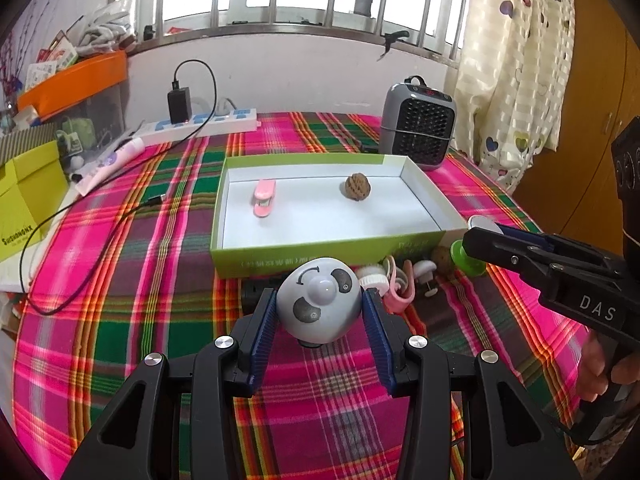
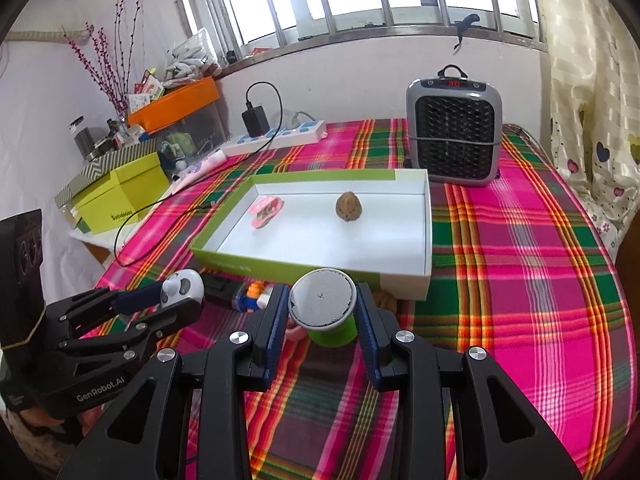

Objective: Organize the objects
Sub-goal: 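Lift the panda gadget and green cup and carry both into the box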

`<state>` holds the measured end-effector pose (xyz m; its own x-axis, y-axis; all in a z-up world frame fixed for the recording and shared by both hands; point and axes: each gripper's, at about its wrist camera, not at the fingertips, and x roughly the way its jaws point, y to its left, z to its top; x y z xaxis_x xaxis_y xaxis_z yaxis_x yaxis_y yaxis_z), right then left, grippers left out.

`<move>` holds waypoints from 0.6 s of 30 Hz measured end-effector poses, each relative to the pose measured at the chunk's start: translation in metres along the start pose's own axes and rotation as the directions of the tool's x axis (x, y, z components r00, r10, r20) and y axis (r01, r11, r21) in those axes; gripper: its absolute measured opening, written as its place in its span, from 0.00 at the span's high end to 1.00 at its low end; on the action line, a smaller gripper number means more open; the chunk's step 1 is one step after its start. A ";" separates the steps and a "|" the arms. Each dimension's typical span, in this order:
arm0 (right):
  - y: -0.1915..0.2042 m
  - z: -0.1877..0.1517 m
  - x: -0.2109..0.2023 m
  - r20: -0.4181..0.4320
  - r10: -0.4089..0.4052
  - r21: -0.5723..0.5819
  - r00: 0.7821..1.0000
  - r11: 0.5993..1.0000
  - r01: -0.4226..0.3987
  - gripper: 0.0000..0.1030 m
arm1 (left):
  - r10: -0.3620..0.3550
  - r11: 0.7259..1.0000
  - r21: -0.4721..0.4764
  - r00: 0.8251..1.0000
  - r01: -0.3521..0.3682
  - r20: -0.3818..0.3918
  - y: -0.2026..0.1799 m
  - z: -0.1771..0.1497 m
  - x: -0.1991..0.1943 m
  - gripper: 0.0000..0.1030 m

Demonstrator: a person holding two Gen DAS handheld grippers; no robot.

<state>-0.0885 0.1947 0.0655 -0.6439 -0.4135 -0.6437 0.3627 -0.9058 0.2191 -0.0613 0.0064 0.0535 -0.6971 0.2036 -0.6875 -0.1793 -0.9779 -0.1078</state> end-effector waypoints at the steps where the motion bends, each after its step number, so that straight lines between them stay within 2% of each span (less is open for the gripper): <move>1: 0.000 0.002 0.000 0.001 0.002 0.000 1.000 1.000 -0.002 0.67 | -0.001 1.000 -0.002 1.000 0.001 0.002 0.001 0.002 0.000 0.60; 18: -0.014 0.036 0.018 0.006 -0.009 0.021 1.000 1.000 0.009 0.66 | -0.010 1.000 -0.007 1.000 0.010 0.013 0.008 0.036 0.018 0.60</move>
<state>-0.1295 0.1964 0.0773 -0.6511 -0.4060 -0.6413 0.3430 -0.9111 0.2286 -0.1003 0.0038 0.0657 -0.7042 0.2142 -0.6769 -0.1816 -0.9760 -0.1200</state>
